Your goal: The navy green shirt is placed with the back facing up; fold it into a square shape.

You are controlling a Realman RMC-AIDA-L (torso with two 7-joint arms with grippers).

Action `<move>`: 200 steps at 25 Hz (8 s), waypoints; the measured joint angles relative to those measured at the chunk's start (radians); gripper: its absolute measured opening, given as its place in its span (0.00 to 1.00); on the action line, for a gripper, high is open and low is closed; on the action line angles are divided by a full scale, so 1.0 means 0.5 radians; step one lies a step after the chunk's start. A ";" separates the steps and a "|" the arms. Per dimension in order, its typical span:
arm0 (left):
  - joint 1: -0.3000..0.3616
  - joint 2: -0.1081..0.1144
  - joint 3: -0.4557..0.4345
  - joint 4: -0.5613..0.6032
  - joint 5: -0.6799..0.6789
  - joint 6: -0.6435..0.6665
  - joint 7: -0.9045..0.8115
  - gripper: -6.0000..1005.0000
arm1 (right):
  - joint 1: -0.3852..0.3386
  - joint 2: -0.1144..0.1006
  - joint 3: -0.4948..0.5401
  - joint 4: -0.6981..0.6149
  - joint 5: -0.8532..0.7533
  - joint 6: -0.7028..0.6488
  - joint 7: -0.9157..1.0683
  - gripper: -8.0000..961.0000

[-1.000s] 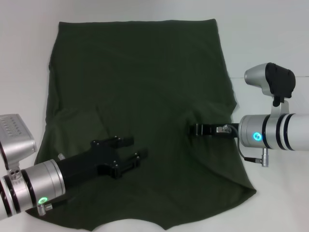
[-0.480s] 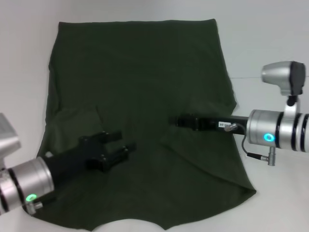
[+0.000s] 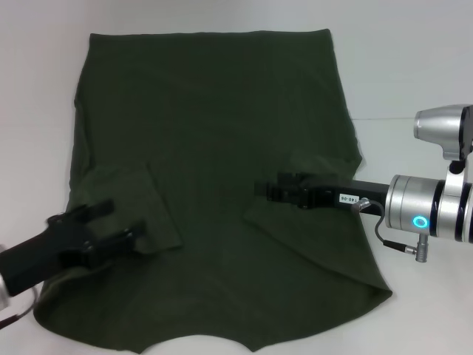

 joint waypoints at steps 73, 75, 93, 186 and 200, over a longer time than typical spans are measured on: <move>0.234 -0.009 -0.364 0.114 0.360 -0.152 0.123 0.02 | -0.079 -0.057 -0.007 -0.177 -0.008 -0.072 0.191 0.78; 0.235 -0.009 -0.366 0.115 0.346 -0.130 0.123 0.02 | -0.101 -0.099 -0.007 -0.221 -0.083 -0.131 0.373 0.78; 0.206 -0.007 -0.352 0.100 0.262 0.033 0.146 0.02 | -0.459 -0.399 0.012 -0.303 -0.328 -0.627 1.247 0.78; 0.134 -0.002 -0.358 0.091 0.262 0.007 0.147 0.02 | -0.394 -0.286 0.018 -0.250 -0.744 -0.471 1.473 0.70; 0.125 -0.002 -0.357 0.089 0.262 -0.012 0.148 0.02 | -0.382 -0.288 0.025 -0.250 -0.743 -0.462 1.509 0.66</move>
